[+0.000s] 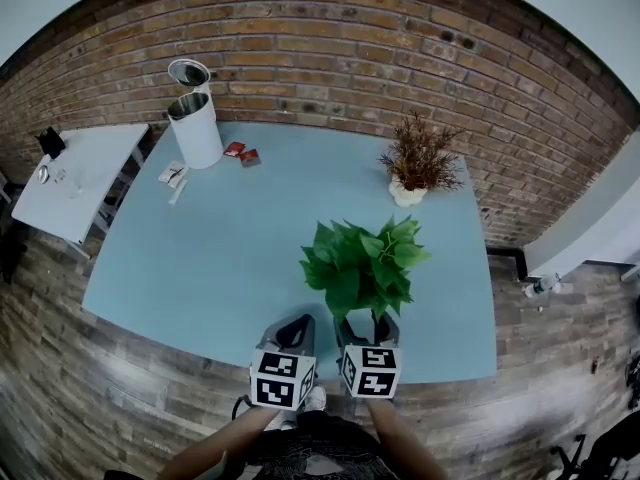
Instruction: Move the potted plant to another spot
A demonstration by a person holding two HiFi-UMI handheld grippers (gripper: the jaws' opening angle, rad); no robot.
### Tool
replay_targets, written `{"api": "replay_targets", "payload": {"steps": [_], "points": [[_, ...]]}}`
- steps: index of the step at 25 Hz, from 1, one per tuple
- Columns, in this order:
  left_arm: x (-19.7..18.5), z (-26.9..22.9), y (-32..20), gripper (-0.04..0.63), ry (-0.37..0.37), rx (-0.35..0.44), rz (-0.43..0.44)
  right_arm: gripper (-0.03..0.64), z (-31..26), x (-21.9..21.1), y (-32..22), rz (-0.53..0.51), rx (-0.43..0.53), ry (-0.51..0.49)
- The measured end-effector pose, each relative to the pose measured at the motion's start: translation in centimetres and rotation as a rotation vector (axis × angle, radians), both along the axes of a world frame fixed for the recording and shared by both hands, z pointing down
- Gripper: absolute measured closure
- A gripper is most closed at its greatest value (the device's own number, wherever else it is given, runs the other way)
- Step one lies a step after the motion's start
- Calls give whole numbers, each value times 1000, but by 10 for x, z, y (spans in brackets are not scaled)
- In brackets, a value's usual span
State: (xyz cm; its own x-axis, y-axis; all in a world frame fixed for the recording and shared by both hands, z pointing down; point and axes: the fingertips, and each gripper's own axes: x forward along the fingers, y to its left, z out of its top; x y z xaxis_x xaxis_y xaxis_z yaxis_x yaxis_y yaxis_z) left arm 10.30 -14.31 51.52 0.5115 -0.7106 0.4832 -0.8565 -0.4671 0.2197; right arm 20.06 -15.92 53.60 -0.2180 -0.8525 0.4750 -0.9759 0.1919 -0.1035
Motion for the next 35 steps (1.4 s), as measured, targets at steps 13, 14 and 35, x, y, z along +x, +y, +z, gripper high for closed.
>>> {"api": "replay_targets", "payload": {"steps": [13, 14, 35], "points": [[-4, 15, -29, 595, -28, -27, -62, 155, 23, -1, -44, -84, -1, 49], [-4, 16, -31, 595, -32, -27, -65, 152, 25, -1, -47, -86, -6, 48], [-17, 19, -49, 595, -17, -9, -38, 155, 35, -6, -60, -71, -10, 76]]}}
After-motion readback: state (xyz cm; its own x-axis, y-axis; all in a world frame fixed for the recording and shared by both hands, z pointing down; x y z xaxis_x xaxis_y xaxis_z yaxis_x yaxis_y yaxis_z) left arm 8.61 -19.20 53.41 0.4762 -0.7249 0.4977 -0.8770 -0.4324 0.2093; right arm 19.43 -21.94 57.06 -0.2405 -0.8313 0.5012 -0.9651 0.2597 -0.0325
